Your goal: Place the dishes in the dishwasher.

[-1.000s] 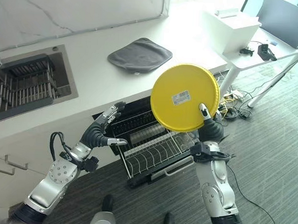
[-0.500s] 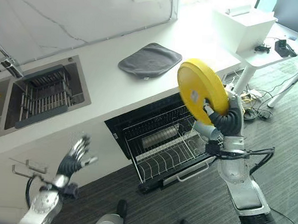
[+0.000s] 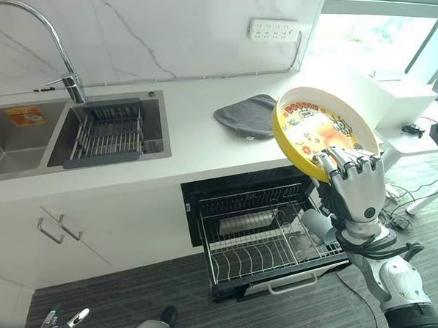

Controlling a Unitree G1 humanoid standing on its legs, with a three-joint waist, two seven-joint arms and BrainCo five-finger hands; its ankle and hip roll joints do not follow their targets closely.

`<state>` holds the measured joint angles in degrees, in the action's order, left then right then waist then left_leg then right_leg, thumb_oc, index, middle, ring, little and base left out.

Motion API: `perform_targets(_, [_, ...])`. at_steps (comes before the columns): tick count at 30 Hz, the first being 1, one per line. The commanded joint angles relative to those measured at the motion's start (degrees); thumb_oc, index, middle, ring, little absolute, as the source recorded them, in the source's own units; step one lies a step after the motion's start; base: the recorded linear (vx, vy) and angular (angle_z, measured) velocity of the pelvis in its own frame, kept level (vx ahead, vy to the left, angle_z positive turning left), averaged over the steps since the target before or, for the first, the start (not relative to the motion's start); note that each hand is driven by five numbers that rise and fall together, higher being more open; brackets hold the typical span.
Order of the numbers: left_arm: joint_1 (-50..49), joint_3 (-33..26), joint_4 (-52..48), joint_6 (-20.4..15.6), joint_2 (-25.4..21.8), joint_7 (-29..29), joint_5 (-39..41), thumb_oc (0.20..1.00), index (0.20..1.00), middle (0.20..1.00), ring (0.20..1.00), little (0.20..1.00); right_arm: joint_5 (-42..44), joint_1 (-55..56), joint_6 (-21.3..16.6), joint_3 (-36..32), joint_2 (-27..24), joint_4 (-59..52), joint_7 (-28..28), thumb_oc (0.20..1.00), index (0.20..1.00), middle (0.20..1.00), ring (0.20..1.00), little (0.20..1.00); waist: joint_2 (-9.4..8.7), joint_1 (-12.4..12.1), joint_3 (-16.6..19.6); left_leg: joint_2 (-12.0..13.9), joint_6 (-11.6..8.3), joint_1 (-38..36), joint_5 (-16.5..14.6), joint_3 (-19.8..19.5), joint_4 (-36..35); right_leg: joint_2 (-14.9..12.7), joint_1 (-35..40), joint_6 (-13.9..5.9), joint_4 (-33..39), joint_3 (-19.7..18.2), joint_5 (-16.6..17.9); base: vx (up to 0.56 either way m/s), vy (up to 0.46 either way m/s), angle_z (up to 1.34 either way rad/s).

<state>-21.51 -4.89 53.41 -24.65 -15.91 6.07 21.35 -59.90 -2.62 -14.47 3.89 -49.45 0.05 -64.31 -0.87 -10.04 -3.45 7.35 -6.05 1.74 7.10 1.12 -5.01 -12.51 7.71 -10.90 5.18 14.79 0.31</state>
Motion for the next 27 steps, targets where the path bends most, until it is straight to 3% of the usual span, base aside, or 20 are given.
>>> perform_targets(1, [4.16, -2.15, 1.15, -1.46, -1.07, -0.80, 1.73, 1.000, 1.000, 1.000, 1.000, 1.000, 0.37, -3.57, -0.92, -1.76, -1.16, -3.67, -0.96, 0.200, 0.200, 0.200, 0.200, 0.200, -1.40, -1.45, -0.63, 0.17, 1.37, -4.49, -5.65, -1.10, 0.01, 1.91, 3.14, 1.58, -0.87, 4.29, -0.48, 0.09, 0.041, 0.03])
perform_targets(3, [5.26, -3.84, 1.34, -0.46, -1.16, -1.08, 4.21, 1.000, 1.000, 1.000, 1.000, 1.000, -0.59, -3.23, -0.57, -1.56, -1.13, -3.57, -2.13, 0.200, 0.200, 0.200, 0.200, 0.200, -1.24, -1.31, -2.78, -0.86, 2.24, -2.24, -7.05, -2.49, 6.23, 1.94, 0.19, 2.77, -9.63, 3.70, -3.98, -0.02, 0.040, 0.01])
perform_targets(4, [6.06, -4.19, 1.12, -0.14, -1.39, -1.42, 5.83, 1.000, 1.000, 1.000, 1.000, 1.000, -1.56, -3.49, -0.28, -1.37, -0.98, -3.26, -3.39, 0.200, 0.200, 0.200, 0.200, 0.200, -1.10, -1.07, -4.37, -1.20, 2.53, -0.02, -8.77, -3.29, 11.14, 1.69, -2.19, 3.38, -14.28, 3.27, -6.00, -0.15, -0.008, 0.04])
perform_targets(5, [7.88, -3.95, 1.20, -1.14, -1.96, -2.43, 7.02, 1.000, 1.000, 1.000, 1.000, 1.000, -3.42, -4.97, 0.90, -0.50, -0.90, -1.97, -5.85, 0.200, 0.200, 0.200, 0.200, 0.200, -1.12, -0.70, -7.56, -1.47, 2.75, 5.13, -12.51, -3.48, 20.31, 0.35, -6.18, 4.21, -20.59, 2.17, -9.11, -0.16, -0.037, 0.11])
perform_targets(9, [8.79, -2.06, -0.86, -1.16, -2.91, -1.18, 8.40, 1.000, 1.000, 1.000, 1.000, 1.000, -4.12, -7.04, 1.22, -1.24, -2.23, -0.55, -7.52, 0.200, 0.200, 0.200, 0.200, 0.200, -0.45, -0.27, -10.65, -1.14, 2.54, 11.91, -16.99, -3.39, 30.61, -1.75, -12.27, 5.27, -30.79, 1.35, -13.29, -0.11, 0.003, 0.03])
perform_targets(13, [7.09, -1.99, -1.58, -0.73, -3.10, 0.81, 8.01, 1.000, 1.000, 1.000, 1.000, 1.000, -5.66, -6.05, -2.05, -1.98, -2.04, 0.04, -9.87, 0.200, 0.200, 0.200, 0.200, 0.200, 0.92, 0.68, -12.65, -2.38, 2.93, 16.96, -20.00, -3.53, 38.41, -3.67, -19.11, 6.03, -40.98, -0.42, -16.06, 0.03, 0.078, -0.12])
perform_targets(21, [7.15, -0.06, -3.63, -1.89, -4.20, -1.42, 11.03, 1.000, 1.000, 1.000, 1.000, 1.000, -7.49, -8.46, -2.02, -1.44, -2.79, -1.01, -9.28, 0.200, 0.200, 0.200, 0.200, 0.200, 1.77, 2.06, -15.58, -2.27, 2.83, 23.93, -21.19, -2.44, 44.33, -6.00, -29.47, 5.44, -49.69, -3.86, -16.92, -0.05, 0.053, -0.06])
perform_targets(24, [7.20, 0.66, -3.39, -1.88, -4.15, -1.00, 11.32, 1.000, 1.000, 1.000, 1.000, 1.000, -7.52, -10.65, -2.73, 0.67, -2.65, 0.33, -8.01, 0.200, 0.200, 0.200, 0.200, 0.200, 1.73, 1.90, -15.38, -1.80, 2.73, 24.51, -21.76, -2.14, 45.30, -6.56, -30.85, 5.39, -51.19, -3.79, -17.23, 0.04, 0.038, 0.02])
perform_targets(27, [7.12, 1.81, -2.26, -2.71, -4.00, -2.02, 10.82, 1.000, 1.000, 1.000, 1.000, 1.000, -7.31, -12.37, -0.74, 6.20, -1.31, 5.87, -7.41, 0.200, 0.200, 0.200, 0.200, 0.200, 1.82, 1.27, -14.85, -1.59, 2.91, 23.51, -21.72, -2.05, 44.69, -6.97, -30.90, 5.15, -51.22, -3.81, -16.80, 0.09, 0.046, 0.03])
